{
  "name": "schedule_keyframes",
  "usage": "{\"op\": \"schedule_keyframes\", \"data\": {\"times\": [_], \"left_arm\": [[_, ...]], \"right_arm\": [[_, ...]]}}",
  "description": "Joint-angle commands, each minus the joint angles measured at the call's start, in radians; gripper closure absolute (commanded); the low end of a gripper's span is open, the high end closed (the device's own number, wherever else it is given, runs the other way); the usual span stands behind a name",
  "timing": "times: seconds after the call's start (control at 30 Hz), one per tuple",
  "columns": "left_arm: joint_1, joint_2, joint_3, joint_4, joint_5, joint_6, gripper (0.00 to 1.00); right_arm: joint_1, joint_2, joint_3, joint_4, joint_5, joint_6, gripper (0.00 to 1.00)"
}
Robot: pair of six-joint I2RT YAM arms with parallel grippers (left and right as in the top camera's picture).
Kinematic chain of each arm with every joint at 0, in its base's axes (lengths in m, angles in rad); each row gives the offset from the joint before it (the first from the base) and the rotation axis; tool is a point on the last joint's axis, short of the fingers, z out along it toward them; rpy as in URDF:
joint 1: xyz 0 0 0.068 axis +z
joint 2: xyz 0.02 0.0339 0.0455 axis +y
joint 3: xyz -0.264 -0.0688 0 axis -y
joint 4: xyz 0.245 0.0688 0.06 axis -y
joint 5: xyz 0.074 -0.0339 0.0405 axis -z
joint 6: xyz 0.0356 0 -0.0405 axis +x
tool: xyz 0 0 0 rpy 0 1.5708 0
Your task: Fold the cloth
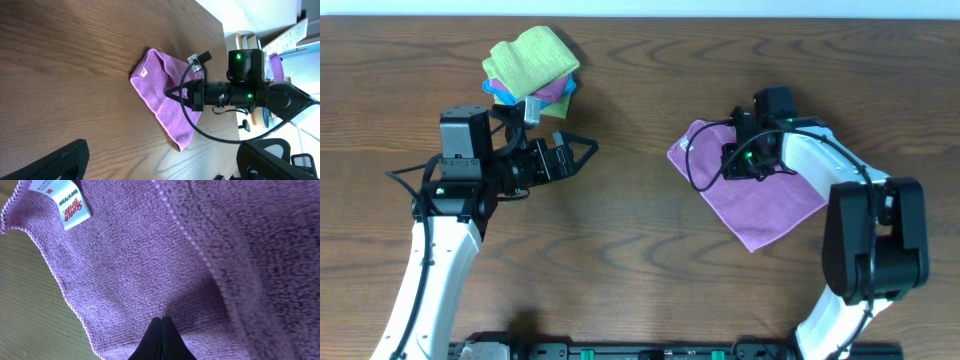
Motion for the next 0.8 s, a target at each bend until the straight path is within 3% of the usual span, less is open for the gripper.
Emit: {"op": "schedule_keyframes", "data": {"times": [0.0, 0.37, 0.77], "left_arm": [[-0.003, 0.002, 0.016, 0.0, 0.011, -0.005, 0.05], [-0.003, 0.002, 0.016, 0.0, 0.011, -0.005, 0.05], [-0.003, 0.002, 0.016, -0.001, 0.038, -0.034, 0.05]], "right_arm": [[0.029, 0.031, 0.001, -0.001, -0.015, 0.014, 0.99], [0.128, 0.048, 0.001, 0.051, -0.015, 0.031, 0.99], [0.259, 0.117, 0.002, 0.368, -0.014, 0.171, 0.99]]}}
